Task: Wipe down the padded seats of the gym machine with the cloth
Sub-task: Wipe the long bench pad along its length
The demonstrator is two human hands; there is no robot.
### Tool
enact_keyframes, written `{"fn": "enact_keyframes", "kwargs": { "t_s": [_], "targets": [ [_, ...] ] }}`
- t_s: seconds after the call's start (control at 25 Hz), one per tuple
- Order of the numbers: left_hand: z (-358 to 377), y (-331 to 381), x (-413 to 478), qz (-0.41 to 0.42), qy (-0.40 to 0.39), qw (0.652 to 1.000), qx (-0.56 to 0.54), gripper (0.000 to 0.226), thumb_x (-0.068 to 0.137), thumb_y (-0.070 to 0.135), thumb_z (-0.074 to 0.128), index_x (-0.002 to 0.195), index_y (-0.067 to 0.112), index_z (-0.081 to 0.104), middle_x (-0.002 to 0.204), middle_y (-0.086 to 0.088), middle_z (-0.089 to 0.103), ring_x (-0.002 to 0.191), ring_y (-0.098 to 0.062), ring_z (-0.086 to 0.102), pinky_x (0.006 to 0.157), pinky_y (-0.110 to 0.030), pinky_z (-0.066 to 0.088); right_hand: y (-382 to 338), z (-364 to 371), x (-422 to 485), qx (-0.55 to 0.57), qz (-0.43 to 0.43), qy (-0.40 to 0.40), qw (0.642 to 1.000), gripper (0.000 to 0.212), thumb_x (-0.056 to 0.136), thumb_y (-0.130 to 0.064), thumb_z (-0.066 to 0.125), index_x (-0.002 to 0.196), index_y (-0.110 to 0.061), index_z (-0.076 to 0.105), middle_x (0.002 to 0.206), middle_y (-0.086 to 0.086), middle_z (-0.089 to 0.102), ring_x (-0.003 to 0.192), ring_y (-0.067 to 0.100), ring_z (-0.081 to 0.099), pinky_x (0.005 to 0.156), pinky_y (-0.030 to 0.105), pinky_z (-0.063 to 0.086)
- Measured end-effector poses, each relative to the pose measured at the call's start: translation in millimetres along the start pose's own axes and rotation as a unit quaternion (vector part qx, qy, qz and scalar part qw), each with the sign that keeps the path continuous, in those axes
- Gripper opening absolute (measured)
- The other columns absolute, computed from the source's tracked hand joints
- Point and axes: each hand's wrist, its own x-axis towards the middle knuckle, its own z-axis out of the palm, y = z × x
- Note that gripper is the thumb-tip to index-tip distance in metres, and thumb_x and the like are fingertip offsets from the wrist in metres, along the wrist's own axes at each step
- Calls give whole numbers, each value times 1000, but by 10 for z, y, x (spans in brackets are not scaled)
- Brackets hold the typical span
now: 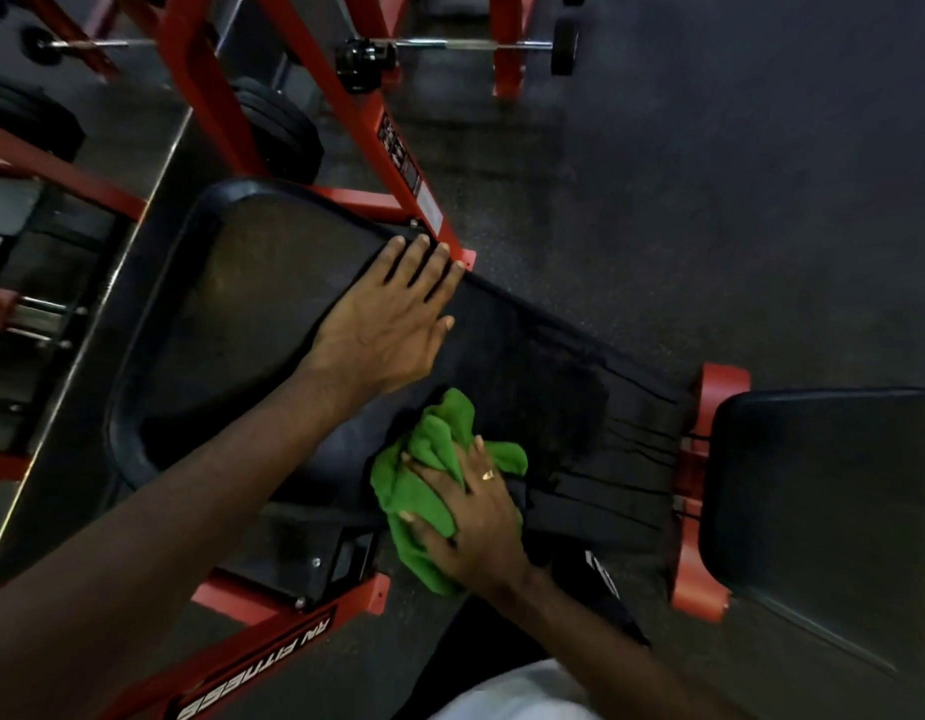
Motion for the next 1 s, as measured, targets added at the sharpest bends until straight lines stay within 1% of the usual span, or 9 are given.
{"fn": "enact_keyframes", "kwargs": {
  "t_s": [0.08, 0.16, 0.24, 0.32, 0.48, 0.64, 0.72, 0.88, 1.0],
  "targets": [
    [-4, -1, -1, 8, -7, 1000, -11, 71, 99, 42, 10, 158, 7, 28, 162, -19, 31, 150, -37, 27, 124, -52, 15, 193, -51, -54, -8, 18, -10, 1000, 47, 98, -51, 52, 141, -32, 49, 150, 6, 38, 145, 23, 30, 121, 41, 27],
    [2, -1, -9, 2, 1, 1000, -5, 71, 99, 42, 10, 158, 7, 28, 162, -19, 32, 149, -38, 28, 123, -52, 14, 435, -73, -192, 18, 127, -15, 992, 48, 100, -57, 46, 144, -40, 45, 153, 7, 42, 139, 32, 45, 112, 48, 40],
    [20, -5, -1, 3, 6, 1000, 5, 70, 101, 42, 10, 159, 7, 26, 162, -19, 31, 149, -38, 28, 123, -52, 14, 661, -87, -252, 46, 232, 31, 971, 48, 99, -57, 48, 144, -39, 45, 149, 7, 51, 133, 35, 54, 107, 52, 45],
    [36, 1, -7, 8, 6, 1000, 4, 68, 102, 43, 14, 159, 6, 23, 163, -20, 29, 150, -38, 26, 124, -53, 14, 770, -90, -76, 67, 332, 106, 935, 49, 95, -53, 52, 141, -34, 50, 142, 3, 57, 130, 28, 56, 105, 46, 48],
    [49, 5, 3, 9, 7, 1000, 6, 68, 103, 44, 17, 159, 5, 21, 164, -21, 26, 151, -39, 24, 124, -53, 14, 990, -157, 647, 81, 427, 174, 884, 51, 98, -43, 59, 146, -26, 52, 148, 5, 51, 136, 24, 50, 108, 30, 39],
    [58, 6, 5, 9, 7, 1000, 11, 68, 104, 45, 17, 159, 5, 21, 164, -20, 26, 150, -38, 24, 124, -53, 15, 1316, -358, 1189, 93, 538, 164, 822, 61, 97, -56, 55, 150, -26, 46, 148, 8, 53, 134, 33, 52, 111, 42, 38],
    [51, 2, 8, 10, 3, 1000, 13, 69, 104, 45, 17, 159, 5, 20, 163, -21, 26, 150, -39, 24, 124, -54, 16, 1048, -290, 1350, 97, 518, 146, 837, 58, 97, -56, 55, 148, -28, 49, 147, 7, 56, 132, 33, 54, 109, 41, 40],
    [44, 1, 8, 10, 2, 1000, 8, 70, 102, 44, 15, 158, 4, 23, 162, -22, 28, 149, -40, 26, 123, -55, 17, 610, -107, 1445, 89, 306, 166, 933, 48, 96, -45, 61, 140, -25, 58, 148, -1, 56, 132, 19, 54, 106, 29, 41],
    [46, 12, 7, 8, 7, 1000, 13, 69, 102, 44, 16, 158, 4, 24, 162, -22, 29, 149, -40, 26, 123, -55, 18, 1102, -205, 1312, 89, 346, 178, 917, 53, 94, -44, 63, 140, -19, 58, 146, 4, 58, 132, 21, 56, 105, 21, 38]
  ]
}}
